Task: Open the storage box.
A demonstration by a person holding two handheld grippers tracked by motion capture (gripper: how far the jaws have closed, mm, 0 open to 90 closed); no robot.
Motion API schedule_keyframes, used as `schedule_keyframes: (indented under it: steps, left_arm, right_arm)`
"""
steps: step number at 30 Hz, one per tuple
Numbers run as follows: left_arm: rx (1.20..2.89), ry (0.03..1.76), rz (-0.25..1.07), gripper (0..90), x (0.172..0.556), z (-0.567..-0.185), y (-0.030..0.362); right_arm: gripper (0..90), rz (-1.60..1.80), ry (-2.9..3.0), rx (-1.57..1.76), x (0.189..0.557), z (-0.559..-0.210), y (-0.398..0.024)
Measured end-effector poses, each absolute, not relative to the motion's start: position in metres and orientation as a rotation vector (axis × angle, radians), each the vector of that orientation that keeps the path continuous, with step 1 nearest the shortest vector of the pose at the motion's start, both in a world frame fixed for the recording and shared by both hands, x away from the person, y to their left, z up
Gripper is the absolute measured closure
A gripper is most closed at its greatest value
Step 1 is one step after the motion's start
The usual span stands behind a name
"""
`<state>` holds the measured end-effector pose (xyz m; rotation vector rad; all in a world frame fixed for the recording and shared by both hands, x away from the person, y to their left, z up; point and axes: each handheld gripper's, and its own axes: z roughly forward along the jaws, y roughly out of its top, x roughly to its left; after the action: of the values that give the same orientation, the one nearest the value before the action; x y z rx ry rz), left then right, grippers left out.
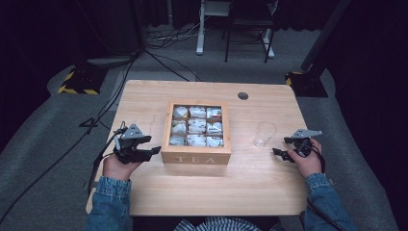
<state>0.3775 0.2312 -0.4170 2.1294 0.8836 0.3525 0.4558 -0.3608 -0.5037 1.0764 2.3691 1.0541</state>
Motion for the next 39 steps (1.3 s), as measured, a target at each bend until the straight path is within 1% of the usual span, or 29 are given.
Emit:
schedule_keyframes:
  steps: [7,15,22,25,27,30,33,39]
  left_arm:
    - [2.161,0.831,0.314,40.0,0.376,-0.414,0.219]
    - [2.193,0.836,0.255,34.7,0.38,-0.423,0.21]
    - [2.255,0.858,0.226,34.5,0.384,-0.431,0.204]
    - [2.276,0.866,0.225,37.9,0.385,-0.434,0.202]
    - [2.283,0.872,0.251,40.5,0.384,-0.434,0.201]
    - [2.292,0.87,0.269,49.7,0.383,-0.433,0.203]
    - [2.305,0.863,0.297,53.1,0.381,-0.433,0.202]
    - [2.315,0.849,0.303,59.2,0.38,-0.431,0.204]
  right_arm:
    - [19.0,1.054,2.369,1.076,0.456,-0.504,-0.361]
    - [19.0,1.054,2.369,1.077,0.456,-0.504,-0.361]
    - [19.0,1.054,2.369,1.077,0.456,-0.504,-0.361]
    - [19.0,1.054,2.369,1.077,0.456,-0.504,-0.361]
    - [19.0,1.054,2.369,1.077,0.456,-0.504,-0.361]
    - [19.0,1.054,2.369,1.077,0.456,-0.504,-0.361]
    - [19.0,1.054,2.369,1.077,0.456,-0.504,-0.361]
    - [19.0,1.054,2.369,1.077,0.456,-0.504,-0.361]
